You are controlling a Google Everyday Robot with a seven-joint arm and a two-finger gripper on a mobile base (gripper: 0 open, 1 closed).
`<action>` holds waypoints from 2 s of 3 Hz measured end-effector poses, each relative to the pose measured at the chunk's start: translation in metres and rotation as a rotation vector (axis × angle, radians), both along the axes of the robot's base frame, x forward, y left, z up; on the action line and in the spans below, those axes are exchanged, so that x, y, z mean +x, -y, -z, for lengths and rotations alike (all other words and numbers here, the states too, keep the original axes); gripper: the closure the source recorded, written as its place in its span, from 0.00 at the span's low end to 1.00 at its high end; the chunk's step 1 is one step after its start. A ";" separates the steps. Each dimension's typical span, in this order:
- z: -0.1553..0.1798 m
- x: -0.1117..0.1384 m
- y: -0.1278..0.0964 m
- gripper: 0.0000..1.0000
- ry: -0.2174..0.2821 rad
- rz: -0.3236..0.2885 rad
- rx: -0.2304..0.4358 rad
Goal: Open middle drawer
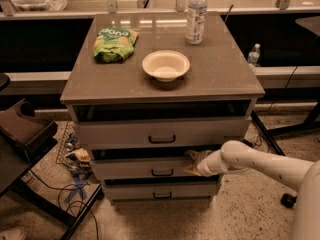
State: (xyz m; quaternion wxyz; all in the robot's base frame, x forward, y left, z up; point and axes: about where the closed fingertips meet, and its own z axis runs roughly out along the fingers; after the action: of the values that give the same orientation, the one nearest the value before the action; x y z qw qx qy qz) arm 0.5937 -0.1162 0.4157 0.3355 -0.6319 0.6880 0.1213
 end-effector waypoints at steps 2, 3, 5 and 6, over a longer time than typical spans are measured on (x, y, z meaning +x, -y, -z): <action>-0.005 0.000 0.000 1.00 0.000 0.000 0.000; -0.006 0.000 0.000 1.00 0.000 0.000 0.000; -0.006 0.000 0.000 1.00 0.000 0.000 0.000; -0.006 0.000 0.000 1.00 0.000 0.000 0.000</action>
Offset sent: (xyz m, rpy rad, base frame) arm -0.2196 -0.1253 0.0835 -0.1187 -0.0134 -0.2001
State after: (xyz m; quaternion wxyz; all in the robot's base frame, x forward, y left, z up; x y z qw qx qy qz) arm 0.5935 -0.1163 0.4212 0.3355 -0.6319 0.6880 0.1212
